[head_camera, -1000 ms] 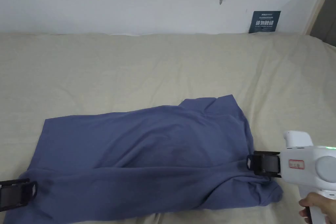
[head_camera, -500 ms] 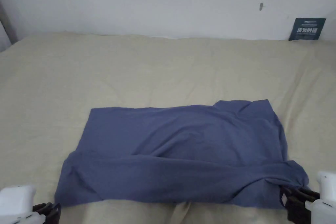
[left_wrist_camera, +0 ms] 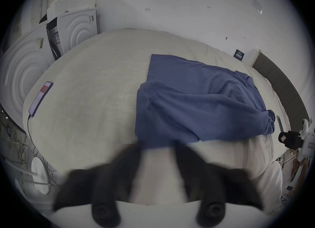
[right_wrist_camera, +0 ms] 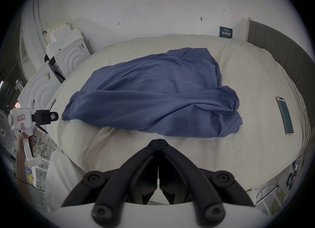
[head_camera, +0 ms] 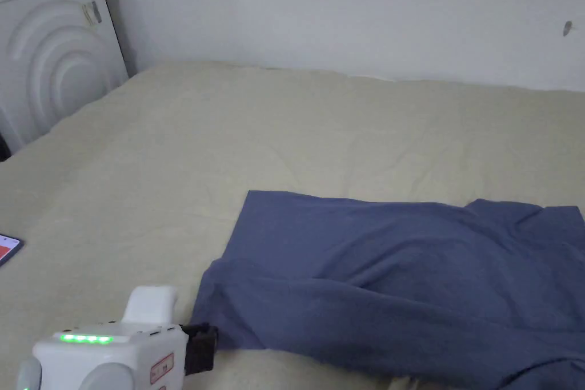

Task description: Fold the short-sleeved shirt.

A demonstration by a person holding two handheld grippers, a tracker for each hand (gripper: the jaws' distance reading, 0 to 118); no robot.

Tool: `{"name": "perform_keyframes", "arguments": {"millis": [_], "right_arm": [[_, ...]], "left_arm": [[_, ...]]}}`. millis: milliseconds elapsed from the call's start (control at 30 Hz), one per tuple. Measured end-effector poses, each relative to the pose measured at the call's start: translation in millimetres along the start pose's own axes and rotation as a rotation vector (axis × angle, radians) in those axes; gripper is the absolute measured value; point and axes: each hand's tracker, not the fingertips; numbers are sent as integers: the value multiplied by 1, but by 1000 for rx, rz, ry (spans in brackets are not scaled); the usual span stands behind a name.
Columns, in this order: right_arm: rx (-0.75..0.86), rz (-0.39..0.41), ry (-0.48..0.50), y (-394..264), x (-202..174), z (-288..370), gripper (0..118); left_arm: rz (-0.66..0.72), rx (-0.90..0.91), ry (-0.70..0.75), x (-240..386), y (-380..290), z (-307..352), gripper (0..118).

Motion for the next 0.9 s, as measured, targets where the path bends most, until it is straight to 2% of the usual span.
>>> {"name": "perform_keyframes", "arguments": {"millis": [33, 67, 100, 300, 400, 500, 533, 567, 600, 633, 733, 867, 900], "right_arm": [[-2, -1, 2, 0, 5, -1, 3], [-5, 0, 5, 0, 4, -1, 3], [-7, 0, 2, 0, 3, -1, 3], [-13, -17, -10, -1, 13, 2, 3], [-17, -26, -9, 0, 16, 2, 3], [-25, -28, -26, -1, 24, -1, 3], [-23, -34, -28, -2, 26, -1, 3], [-23, -41, -28, -4, 28, -2, 3], [-22, -51, -29, -5, 31, -2, 3], [-19, -68, -33, -7, 35, -1, 3], [-14, -105, -44, -12, 41, 4, 3], [7, -156, -62, -19, 67, 17, 4], [20, -183, -82, -20, 76, 19, 20]], "left_arm": [[-19, -48, 1, -2, 4, -12, 116], [-41, -84, 11, -3, 6, -23, 116], [-39, -52, 12, 0, 3, -25, 109], [-17, -141, 29, -10, -4, -58, 106], [-48, -110, 46, -6, -10, -54, 98], [-112, -115, 76, 2, -9, -49, 79], [-135, -114, 80, 4, -8, -47, 66], [-144, -112, 73, 6, -7, -44, 49], [-155, -109, 73, 7, -7, -44, 19], [-184, -113, 105, 15, -7, -42, 6], [-228, -132, 115, 17, -8, -44, 6], [-183, -116, 85, 11, -1, -30, 6], [-173, -110, 85, 13, 3, -24, 6]]}}
